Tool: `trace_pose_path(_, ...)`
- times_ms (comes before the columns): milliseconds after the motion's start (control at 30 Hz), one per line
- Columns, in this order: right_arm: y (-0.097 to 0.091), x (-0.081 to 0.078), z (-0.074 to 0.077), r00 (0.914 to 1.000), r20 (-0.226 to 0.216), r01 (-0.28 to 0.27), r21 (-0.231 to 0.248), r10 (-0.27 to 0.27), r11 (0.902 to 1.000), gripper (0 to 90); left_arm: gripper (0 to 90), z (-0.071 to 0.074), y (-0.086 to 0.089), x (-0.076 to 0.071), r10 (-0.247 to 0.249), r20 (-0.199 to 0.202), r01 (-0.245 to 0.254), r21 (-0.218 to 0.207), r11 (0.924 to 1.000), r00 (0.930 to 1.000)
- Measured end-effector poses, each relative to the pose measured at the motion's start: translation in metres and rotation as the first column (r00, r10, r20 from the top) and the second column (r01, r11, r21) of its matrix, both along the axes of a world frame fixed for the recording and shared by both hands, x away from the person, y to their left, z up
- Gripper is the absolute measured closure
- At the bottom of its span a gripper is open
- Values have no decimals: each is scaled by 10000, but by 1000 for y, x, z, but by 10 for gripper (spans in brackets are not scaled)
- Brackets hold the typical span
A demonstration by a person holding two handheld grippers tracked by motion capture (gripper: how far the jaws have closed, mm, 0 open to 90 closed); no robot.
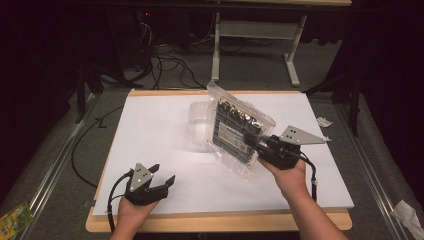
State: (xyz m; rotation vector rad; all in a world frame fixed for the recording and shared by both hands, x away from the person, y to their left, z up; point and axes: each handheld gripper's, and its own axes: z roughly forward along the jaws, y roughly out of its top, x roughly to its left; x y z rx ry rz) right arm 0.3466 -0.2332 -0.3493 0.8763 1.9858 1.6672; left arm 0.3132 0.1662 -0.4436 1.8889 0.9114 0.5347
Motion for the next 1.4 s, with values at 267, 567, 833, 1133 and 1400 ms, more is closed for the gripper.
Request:
trace_pose_path(267, 3, 22, 12, 9993, 95, 359, -30, -359, 9994, 756, 334, 1, -1, 1, -218, 25, 217, 124, 9997, 9998)
trace_pose_path(567, 3, 51, 21, 9973, 116, 725, -223, -723, 9971, 756, 336, 1, -1, 1, -192, 74, 191, 91, 9998, 9998)
trace_pose_path(833, 6, 74, 27, 9953, 62, 967, -99, -966, 9953, 757, 335, 1, 1, 1, -277, 43, 276, 65, 9996, 9996)
trace_pose_path(1133, 14, 99, 30, 9942, -48, 1076, -67, -1077, 9942, 756, 334, 1, 3, 2, -245, 35, 245, 14, 9997, 9997)
trace_pose_path(1400, 28, 119, 19, 9936, -216, 1106, -185, -1110, 9937, 756, 334, 1, 5, 4, -314, -97, 313, -156, 9994, 9995)
